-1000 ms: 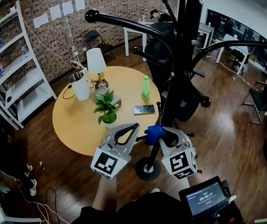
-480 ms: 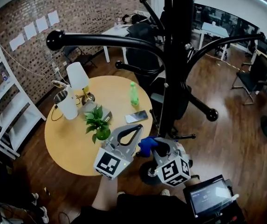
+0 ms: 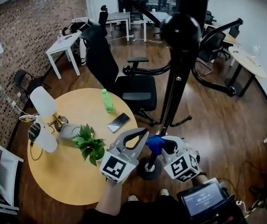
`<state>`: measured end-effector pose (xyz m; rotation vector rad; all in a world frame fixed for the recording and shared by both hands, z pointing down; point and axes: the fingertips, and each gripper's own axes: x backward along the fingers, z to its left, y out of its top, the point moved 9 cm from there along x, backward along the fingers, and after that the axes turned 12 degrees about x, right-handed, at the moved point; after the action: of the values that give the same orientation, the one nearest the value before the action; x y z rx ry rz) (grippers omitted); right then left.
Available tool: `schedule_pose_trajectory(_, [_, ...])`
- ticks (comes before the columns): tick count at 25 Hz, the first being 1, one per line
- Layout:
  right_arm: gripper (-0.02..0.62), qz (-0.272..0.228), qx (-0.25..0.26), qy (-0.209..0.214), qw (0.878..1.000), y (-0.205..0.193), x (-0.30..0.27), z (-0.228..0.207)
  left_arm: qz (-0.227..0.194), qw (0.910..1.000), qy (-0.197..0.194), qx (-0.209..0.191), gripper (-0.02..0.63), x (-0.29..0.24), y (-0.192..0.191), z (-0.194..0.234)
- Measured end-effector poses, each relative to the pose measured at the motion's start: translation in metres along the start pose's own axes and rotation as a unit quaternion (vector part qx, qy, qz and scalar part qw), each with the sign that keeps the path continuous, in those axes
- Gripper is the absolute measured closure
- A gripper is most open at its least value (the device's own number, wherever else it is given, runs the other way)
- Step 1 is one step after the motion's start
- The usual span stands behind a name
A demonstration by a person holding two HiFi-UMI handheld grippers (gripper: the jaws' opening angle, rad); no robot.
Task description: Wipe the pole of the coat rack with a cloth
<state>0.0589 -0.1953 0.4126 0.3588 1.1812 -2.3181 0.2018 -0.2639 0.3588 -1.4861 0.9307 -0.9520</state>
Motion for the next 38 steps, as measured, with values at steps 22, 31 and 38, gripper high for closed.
schedule_pose_trajectory(22, [0.543,-0.078,0.019,-0.277,0.958,0.108,0.082,-0.107,-0.049,0.9950,-0.070,-0.053,0.603,-0.014,0.055,0.011])
schedule_pose_trajectory(31, [0.543,-0.112,-0.010,-0.394,0.912,0.156,0.112,-0.139,-0.079,0.9831,-0.141,-0.085,0.603,-0.029,0.086,0.008])
schedule_pose_trajectory(38, [0.543,-0.134,0.022,-0.448,0.884,0.199,0.134,-0.150,-0.095,0.9794,-0.164,-0.070,0.603,-0.025,0.101,0.013])
